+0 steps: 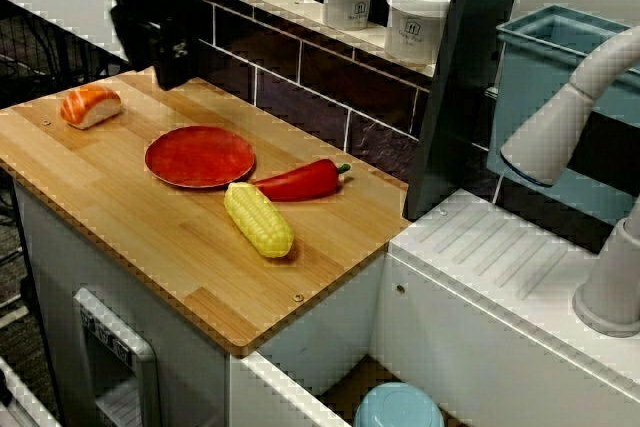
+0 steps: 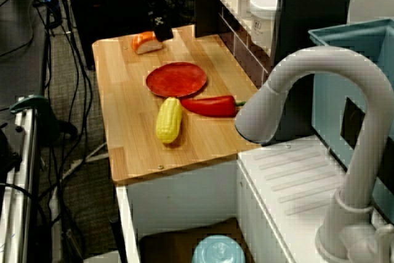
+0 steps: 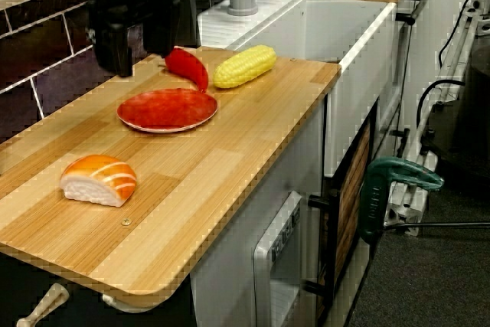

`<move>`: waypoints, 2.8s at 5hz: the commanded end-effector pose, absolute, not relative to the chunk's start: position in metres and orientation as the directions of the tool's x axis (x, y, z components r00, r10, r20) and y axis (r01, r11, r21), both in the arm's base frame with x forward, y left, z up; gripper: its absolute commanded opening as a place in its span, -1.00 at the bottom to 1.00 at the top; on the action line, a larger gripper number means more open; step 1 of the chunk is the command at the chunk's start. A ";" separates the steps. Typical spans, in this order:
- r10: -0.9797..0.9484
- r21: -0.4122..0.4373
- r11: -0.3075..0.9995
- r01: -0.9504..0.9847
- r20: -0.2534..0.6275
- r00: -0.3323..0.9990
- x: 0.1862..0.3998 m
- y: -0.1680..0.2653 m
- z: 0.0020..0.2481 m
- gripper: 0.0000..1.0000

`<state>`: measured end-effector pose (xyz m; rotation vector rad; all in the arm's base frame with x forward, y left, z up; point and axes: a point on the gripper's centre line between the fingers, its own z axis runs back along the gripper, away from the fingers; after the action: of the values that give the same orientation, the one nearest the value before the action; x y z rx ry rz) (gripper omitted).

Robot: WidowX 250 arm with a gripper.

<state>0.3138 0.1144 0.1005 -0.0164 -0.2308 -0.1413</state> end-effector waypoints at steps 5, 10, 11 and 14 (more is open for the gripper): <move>-0.187 0.136 0.979 0.149 0.340 0.922 0.338 0.005 0.095 1.00; -0.208 0.083 0.977 0.195 0.217 0.954 0.335 -0.011 0.065 1.00; -0.202 0.078 0.979 0.190 0.209 0.957 0.338 -0.012 0.059 1.00; -0.172 0.079 0.984 0.159 0.200 0.965 0.345 -0.010 0.043 -1.00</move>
<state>0.3520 -0.0138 0.0258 0.0597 -0.1522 -0.1733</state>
